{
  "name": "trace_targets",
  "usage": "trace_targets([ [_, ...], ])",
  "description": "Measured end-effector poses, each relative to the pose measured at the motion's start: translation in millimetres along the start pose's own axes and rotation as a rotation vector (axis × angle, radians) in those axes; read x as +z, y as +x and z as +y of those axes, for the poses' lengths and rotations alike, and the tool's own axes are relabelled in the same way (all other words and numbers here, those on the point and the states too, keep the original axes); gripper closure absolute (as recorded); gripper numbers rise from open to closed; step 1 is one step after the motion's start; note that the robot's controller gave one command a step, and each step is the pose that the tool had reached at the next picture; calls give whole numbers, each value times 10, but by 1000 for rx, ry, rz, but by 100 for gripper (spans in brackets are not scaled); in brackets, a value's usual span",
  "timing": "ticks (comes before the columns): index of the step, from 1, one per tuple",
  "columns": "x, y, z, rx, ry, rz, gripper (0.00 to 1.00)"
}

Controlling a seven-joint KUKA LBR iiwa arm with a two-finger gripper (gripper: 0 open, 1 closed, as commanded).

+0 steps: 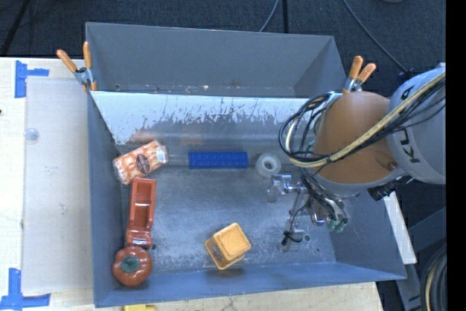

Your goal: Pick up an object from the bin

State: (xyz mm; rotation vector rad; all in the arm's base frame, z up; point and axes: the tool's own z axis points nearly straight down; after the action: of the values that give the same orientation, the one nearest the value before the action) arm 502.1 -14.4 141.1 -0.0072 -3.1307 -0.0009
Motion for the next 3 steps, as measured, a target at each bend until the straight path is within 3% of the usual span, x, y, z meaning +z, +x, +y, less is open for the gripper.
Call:
trace_targets([
  [1, -43, -17, 0, 0, 0, -8, 0],
  [2, 243, -31, 393, -250, 2, -8, 0],
  [3, 159, 82, 954, -373, 1, -6, 0],
])
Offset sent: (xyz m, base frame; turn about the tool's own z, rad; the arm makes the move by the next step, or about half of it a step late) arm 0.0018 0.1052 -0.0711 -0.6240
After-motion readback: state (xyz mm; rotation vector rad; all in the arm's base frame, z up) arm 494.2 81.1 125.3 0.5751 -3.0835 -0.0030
